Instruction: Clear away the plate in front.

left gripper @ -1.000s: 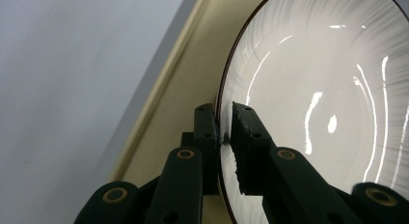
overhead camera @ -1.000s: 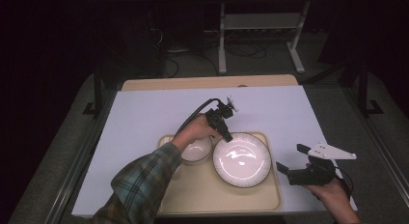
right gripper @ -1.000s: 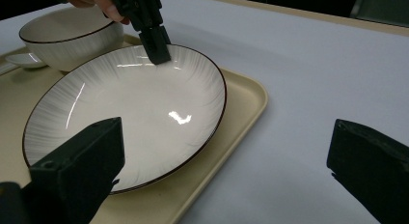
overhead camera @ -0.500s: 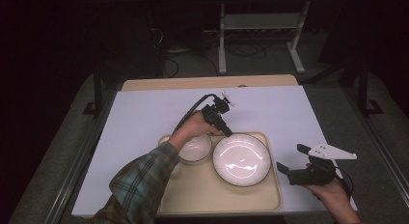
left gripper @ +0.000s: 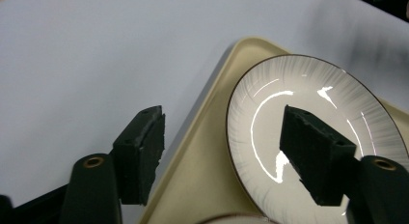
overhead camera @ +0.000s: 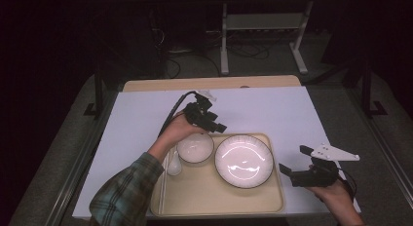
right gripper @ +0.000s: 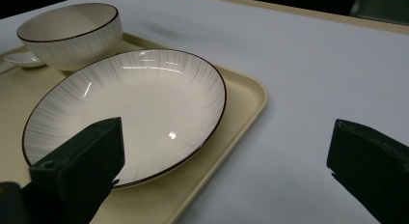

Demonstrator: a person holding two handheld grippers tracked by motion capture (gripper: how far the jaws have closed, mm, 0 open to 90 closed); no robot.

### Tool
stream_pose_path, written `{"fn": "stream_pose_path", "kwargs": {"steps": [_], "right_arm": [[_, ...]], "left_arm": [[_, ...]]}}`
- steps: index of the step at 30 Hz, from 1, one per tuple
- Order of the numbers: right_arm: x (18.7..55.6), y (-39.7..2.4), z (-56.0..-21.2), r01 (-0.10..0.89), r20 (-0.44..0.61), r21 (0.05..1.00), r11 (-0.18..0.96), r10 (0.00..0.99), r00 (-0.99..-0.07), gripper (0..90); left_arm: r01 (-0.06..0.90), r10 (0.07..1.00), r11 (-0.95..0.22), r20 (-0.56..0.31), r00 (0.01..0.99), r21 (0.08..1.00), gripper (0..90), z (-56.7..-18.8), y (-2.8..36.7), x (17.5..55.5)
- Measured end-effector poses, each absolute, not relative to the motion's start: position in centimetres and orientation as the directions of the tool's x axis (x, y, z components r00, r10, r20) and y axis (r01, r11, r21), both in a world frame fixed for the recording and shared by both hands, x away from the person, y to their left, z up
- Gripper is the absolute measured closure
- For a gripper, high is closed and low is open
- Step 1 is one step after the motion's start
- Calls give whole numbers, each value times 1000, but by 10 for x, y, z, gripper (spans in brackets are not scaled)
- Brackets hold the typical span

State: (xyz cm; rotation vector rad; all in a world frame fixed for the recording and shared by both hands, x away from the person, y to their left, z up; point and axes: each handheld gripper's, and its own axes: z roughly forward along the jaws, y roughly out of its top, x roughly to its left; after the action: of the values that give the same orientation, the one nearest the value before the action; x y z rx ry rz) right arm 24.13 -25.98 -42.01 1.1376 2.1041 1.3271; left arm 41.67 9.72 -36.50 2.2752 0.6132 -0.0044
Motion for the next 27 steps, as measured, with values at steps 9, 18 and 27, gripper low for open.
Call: {"fn": "stream_pose_path", "kwargs": {"steps": [9, 18, 27], "right_arm": [[241, -260, -420, 417, 81, 883, 216, 805, -588, 0], [241, -260, -418, 407, 78, 889, 212, 804, -590, 0], [244, -259, -416, 404, 78, 890, 211, 804, -590, 0]], "left_arm": [[404, 508, -508, -114, 854, 761, 192, -358, 142, 386], [398, 576, -451, -80, 813, 799, 161, -363, 184, 355], [405, 625, -408, -72, 777, 818, 161, -381, 211, 333]]}}
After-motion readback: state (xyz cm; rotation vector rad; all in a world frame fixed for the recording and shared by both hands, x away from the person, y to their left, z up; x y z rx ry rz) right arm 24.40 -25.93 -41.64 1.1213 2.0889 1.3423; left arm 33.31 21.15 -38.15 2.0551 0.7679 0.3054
